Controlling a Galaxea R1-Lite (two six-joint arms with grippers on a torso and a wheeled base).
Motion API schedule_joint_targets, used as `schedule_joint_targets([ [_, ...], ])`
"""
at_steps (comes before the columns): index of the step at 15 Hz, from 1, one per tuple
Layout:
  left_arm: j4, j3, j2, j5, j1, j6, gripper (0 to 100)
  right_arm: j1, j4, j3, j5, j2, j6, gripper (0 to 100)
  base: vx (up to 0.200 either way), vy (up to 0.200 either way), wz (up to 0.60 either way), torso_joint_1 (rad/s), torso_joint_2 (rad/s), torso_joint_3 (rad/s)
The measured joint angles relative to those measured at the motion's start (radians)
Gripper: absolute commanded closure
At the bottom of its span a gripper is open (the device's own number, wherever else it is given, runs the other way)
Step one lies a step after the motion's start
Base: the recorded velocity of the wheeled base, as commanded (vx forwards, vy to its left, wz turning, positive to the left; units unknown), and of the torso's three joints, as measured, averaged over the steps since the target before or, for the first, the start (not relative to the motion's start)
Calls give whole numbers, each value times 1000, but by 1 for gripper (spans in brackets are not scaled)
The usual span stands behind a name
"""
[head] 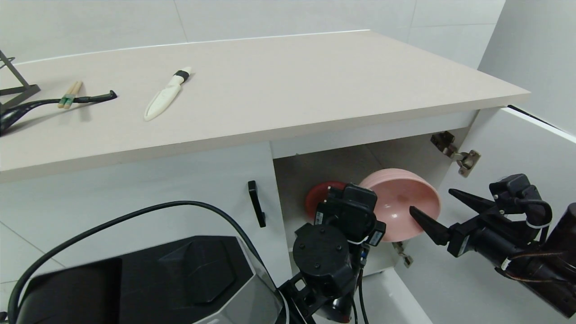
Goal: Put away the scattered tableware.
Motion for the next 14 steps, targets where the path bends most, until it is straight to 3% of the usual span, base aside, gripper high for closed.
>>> schedule_joint_targets([
  [5,0,-27,-3,0,0,0,100,-18,1,-9,0,1,-7,0,0,0,0,0,0,0],
  [6,0,-30,-4,0,0,0,100,-18,1,-10,0,-1,-8,100,0,0,0,0,0,0],
  [12,-1,-33,-5,1,-17,-2,100,-10,1,-20,-2,-23,-13,100,0,0,0,0,0,0],
  [13,-1,-32,-6,0,-18,-3,0,-10,1,-20,-2,-23,-13,100,0,0,0,0,0,0],
  [14,1,-26,-8,-4,-22,-4,0,-9,0,-22,-2,-23,-13,100,0,0,0,0,0,0],
])
